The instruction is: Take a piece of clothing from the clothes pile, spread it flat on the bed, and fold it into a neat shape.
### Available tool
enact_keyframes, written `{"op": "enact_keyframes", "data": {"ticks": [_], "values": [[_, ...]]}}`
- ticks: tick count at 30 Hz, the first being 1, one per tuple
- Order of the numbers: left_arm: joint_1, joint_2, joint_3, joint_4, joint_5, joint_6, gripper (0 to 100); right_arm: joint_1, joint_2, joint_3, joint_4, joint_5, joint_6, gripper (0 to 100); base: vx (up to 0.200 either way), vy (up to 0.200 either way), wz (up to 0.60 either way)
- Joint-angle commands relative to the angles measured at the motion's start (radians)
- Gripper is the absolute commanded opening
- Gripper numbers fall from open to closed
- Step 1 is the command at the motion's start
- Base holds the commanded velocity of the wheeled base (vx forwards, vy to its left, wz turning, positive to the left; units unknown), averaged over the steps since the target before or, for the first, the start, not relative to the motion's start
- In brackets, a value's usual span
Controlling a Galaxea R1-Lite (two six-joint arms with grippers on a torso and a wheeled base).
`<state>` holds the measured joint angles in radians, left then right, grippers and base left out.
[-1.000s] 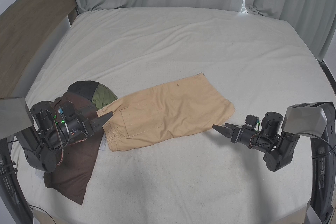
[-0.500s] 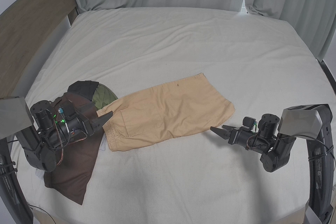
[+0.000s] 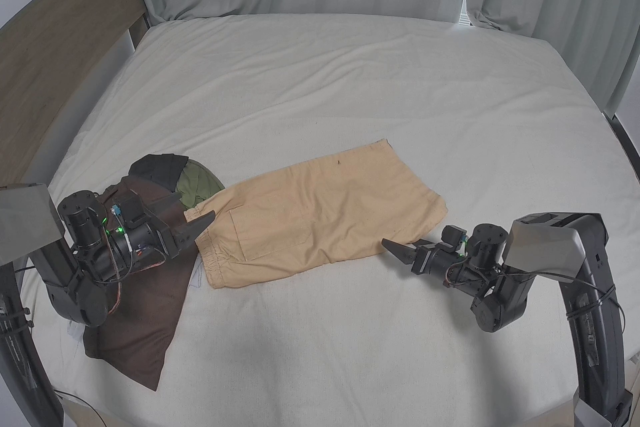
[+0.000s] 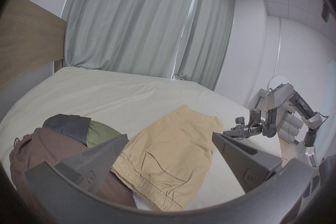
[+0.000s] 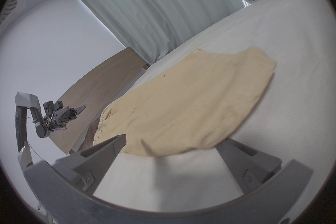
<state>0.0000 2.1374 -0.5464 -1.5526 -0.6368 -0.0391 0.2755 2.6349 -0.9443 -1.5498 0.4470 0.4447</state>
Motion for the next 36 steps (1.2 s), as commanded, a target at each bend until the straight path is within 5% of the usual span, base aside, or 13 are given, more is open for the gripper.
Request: {"op": "enact_keyframes", "data": {"ticks": [1, 8, 19, 20, 36], "values": [[0.003, 0.004, -0.004, 0.0, 0.0, -0.002, 100, 0.044, 0.06, -0.045, 0.007, -0.024, 0.049, 100, 0.0, 0.0, 0.0], [0.002, 0.007, -0.003, 0.0, 0.0, -0.002, 100, 0.07, 0.083, -0.149, 0.005, -0.105, 0.104, 100, 0.0, 0.0, 0.0], [0.002, 0.007, -0.004, 0.0, 0.0, -0.002, 100, 0.07, 0.091, -0.153, 0.007, -0.105, 0.109, 100, 0.0, 0.0, 0.0], [0.002, 0.007, -0.004, 0.0, 0.0, -0.002, 100, 0.068, 0.093, -0.153, 0.007, -0.105, 0.111, 0, 0.0, 0.0, 0.0], [0.008, 0.018, -0.004, -0.001, -0.001, -0.004, 100, 0.065, 0.091, -0.133, 0.004, -0.11, 0.086, 0, 0.0, 0.0, 0.0]]}}
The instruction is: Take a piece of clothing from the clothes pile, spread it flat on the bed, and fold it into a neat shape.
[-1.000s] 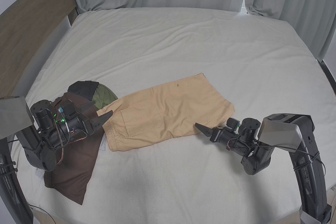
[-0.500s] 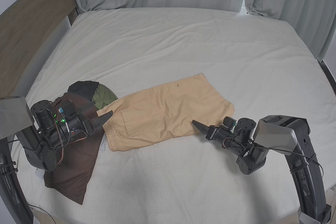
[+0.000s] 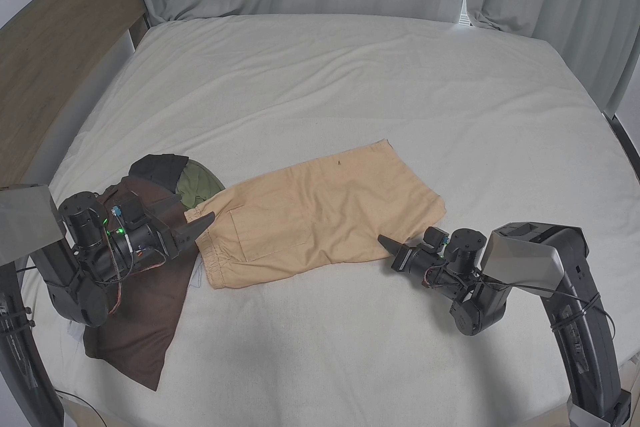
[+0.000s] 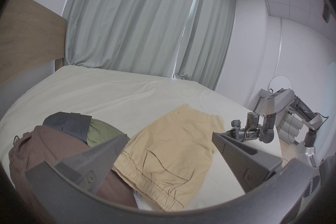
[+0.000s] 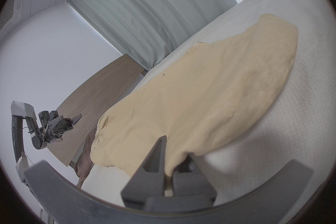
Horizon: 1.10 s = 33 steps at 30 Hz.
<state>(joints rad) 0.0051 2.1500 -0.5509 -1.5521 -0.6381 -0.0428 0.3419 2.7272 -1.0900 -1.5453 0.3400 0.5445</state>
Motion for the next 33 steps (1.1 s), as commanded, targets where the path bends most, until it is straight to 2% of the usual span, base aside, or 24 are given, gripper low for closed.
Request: {"op": "enact_keyframes", "data": {"ticks": [1, 4, 16, 33], "values": [[0.003, 0.004, 0.002, -0.002, 0.0, 0.0, 100, -0.004, -0.004, 0.025, -0.001, -0.003, -0.037, 0, 0.0, 0.0, 0.0], [0.003, 0.002, 0.005, -0.002, 0.0, 0.0, 100, -0.011, -0.018, 0.068, -0.001, 0.001, -0.086, 0, 0.0, 0.0, 0.0], [-0.002, 0.022, 0.006, -0.002, 0.0, 0.003, 100, -0.008, -0.172, 0.298, -0.001, -0.001, -0.089, 0, 0.0, 0.0, 0.0], [-0.001, 0.025, 0.014, 0.0, -0.005, -0.003, 100, -0.001, -0.356, 0.647, -0.001, -0.053, -0.124, 0, 0.0, 0.0, 0.0]]}}
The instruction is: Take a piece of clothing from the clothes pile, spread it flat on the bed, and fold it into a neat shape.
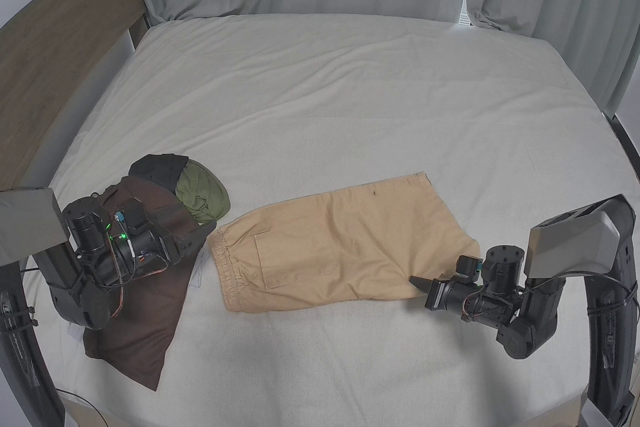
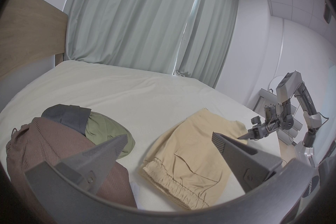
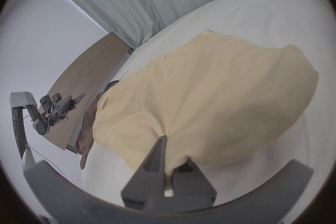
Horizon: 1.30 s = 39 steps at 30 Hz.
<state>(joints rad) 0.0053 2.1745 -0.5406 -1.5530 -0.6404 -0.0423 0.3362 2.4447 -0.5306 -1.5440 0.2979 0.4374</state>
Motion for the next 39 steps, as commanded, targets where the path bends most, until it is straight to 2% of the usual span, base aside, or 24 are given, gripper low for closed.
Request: {"op": "enact_keyframes", "data": {"ticks": [1, 6, 19, 20, 26, 34, 39], "values": [[-0.001, 0.002, 0.004, -0.001, -0.002, -0.005, 100, 0.004, -0.075, 0.103, -0.004, -0.013, -0.026, 0, 0.0, 0.0, 0.0], [-0.001, 0.001, 0.005, 0.001, -0.004, -0.01, 100, 0.007, -0.087, 0.181, -0.004, -0.016, -0.065, 0, 0.0, 0.0, 0.0], [-0.013, -0.005, 0.005, -0.001, -0.007, -0.074, 100, 0.012, -0.064, 0.198, -0.002, -0.016, -0.065, 0, 0.0, 0.0, 0.0], [-0.018, -0.004, 0.007, -0.001, -0.012, -0.074, 100, 0.012, -0.064, 0.198, -0.002, -0.016, -0.065, 100, 0.0, 0.0, 0.0], [-0.025, -0.007, 0.019, -0.001, -0.019, -0.074, 100, 0.024, -0.076, 0.255, -0.002, -0.016, -0.068, 100, 0.0, 0.0, 0.0], [-0.021, -0.007, 0.027, -0.001, -0.025, -0.074, 100, 0.13, -0.136, 0.422, -0.001, 0.003, -0.074, 100, 0.0, 0.0, 0.0], [-0.016, -0.007, 0.025, -0.001, -0.027, -0.074, 100, 0.184, -0.181, 0.457, -0.001, 0.012, -0.074, 100, 0.0, 0.0, 0.0]]}}
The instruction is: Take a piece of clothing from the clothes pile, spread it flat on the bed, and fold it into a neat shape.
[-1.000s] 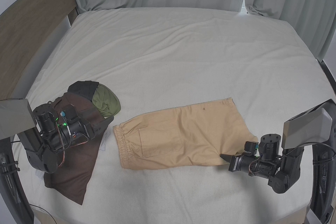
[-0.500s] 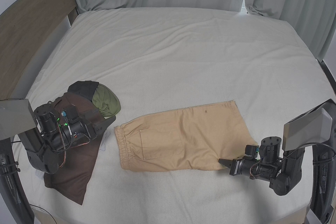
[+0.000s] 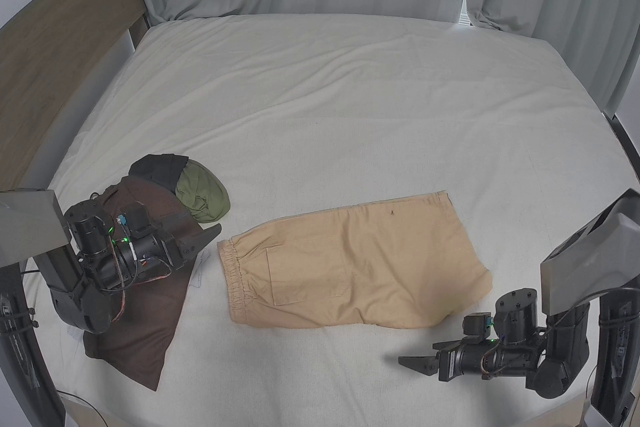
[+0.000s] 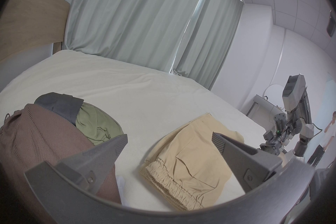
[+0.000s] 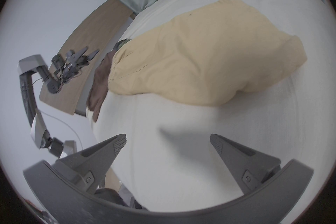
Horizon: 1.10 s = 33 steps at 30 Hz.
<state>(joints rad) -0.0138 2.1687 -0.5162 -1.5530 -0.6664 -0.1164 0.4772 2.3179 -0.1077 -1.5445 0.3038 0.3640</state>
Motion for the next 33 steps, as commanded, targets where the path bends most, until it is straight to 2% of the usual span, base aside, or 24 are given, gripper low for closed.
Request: {"op": "enact_keyframes", "data": {"ticks": [1, 7, 13, 19, 21, 23, 24, 33], "values": [[0.003, -0.001, 0.001, 0.001, -0.001, 0.001, 100, 0.047, -0.068, 0.032, -0.002, 0.006, 0.0, 100, 0.0, 0.0, 0.0], [0.003, -0.001, 0.013, 0.001, -0.013, 0.003, 100, 0.069, -0.186, 0.023, 0.0, 0.047, 0.004, 100, 0.0, 0.0, 0.0], [0.002, -0.001, 0.022, -0.001, -0.016, 0.003, 100, 0.054, -0.218, -0.032, 0.0, 0.072, 0.009, 100, 0.0, 0.0, 0.0], [0.003, -0.003, 0.028, -0.001, -0.018, 0.004, 100, 0.001, -0.253, -0.109, -0.002, 0.132, 0.006, 100, 0.0, 0.0, 0.0], [0.006, -0.004, 0.031, -0.001, -0.035, 0.003, 100, -0.045, -0.322, -0.136, 0.0, 0.181, 0.009, 100, 0.0, 0.0, 0.0], [0.006, -0.004, 0.031, -0.001, -0.035, 0.003, 100, -0.045, -0.322, -0.136, 0.0, 0.181, 0.009, 100, 0.0, 0.0, 0.0], [0.006, -0.004, 0.038, -0.001, -0.041, 0.004, 100, -0.091, -0.362, -0.133, 0.0, 0.228, 0.004, 100, 0.0, 0.0, 0.0], [0.005, -0.006, 0.041, -0.001, -0.042, 0.004, 100, -0.137, -0.382, -0.135, 0.0, 0.233, 0.003, 100, 0.0, 0.0, 0.0]]}}
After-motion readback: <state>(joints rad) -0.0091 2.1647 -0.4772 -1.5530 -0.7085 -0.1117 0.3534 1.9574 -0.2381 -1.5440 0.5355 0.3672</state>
